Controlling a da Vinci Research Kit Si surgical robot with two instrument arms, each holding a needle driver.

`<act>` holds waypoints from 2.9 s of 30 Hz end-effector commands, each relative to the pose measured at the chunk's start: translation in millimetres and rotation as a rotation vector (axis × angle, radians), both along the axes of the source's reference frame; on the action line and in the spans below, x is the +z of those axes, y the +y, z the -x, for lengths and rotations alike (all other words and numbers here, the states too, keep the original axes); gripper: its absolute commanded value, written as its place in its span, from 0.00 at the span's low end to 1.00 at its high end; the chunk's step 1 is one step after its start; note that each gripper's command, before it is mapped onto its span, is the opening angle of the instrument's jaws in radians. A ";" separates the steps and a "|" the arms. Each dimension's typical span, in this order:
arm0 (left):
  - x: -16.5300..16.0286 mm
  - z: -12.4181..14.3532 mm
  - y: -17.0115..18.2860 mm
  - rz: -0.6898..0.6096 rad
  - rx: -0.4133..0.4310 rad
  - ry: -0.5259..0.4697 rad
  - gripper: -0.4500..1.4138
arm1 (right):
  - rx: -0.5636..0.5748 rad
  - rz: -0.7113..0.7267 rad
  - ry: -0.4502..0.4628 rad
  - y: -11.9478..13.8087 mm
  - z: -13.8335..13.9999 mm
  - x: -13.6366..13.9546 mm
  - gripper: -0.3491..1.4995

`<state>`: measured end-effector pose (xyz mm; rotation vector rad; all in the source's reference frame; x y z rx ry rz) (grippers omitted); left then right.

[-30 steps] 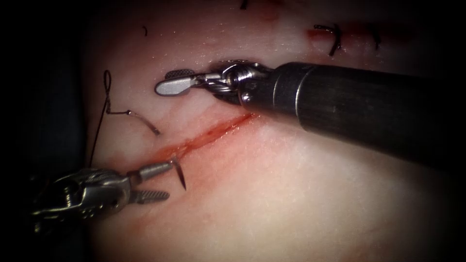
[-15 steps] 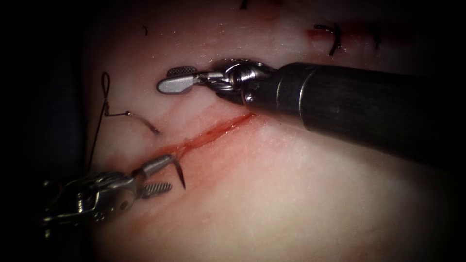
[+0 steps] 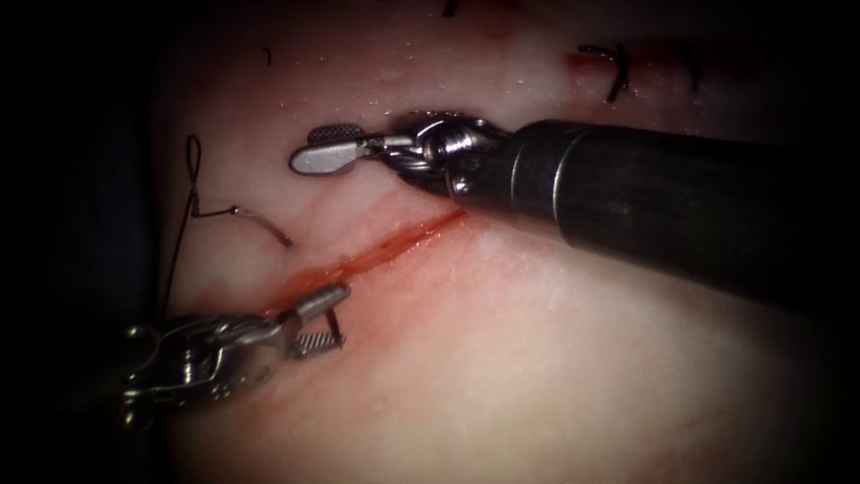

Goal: Wound Closure
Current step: Grab the needle with the left hand and pull it through.

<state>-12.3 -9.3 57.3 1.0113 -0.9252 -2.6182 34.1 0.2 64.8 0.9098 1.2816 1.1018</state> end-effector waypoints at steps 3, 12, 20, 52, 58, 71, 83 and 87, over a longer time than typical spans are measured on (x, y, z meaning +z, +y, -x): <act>0.7 0.2 0.6 0.001 0.005 -0.001 0.65 | 0.002 0.003 0.007 0.4 -0.7 0.1 0.88; 1.9 0.6 0.9 0.016 0.017 0.005 0.65 | 0.004 0.003 0.009 0.1 -0.8 0.0 0.88; 1.4 0.9 1.2 0.011 0.020 0.010 0.56 | 0.004 0.003 0.009 0.0 -0.8 -0.1 0.86; -2.4 1.2 1.8 -0.320 0.017 -0.382 0.05 | 0.006 0.008 0.015 0.0 -0.3 -0.3 0.82; -3.7 0.8 1.7 -0.450 -0.003 -0.480 0.05 | 0.006 0.007 0.015 0.0 0.0 -0.3 0.80; -4.3 0.8 -1.3 -0.714 0.109 -0.731 0.05 | 0.010 0.006 0.014 0.0 0.3 -0.5 0.79; -4.6 0.9 -1.7 -0.919 0.064 -1.029 0.05 | 0.010 0.006 0.014 -0.1 0.4 -0.6 0.75; -4.8 0.9 -1.9 -0.982 0.024 -1.121 0.05 | 0.010 0.006 0.014 -0.1 0.5 -0.6 0.74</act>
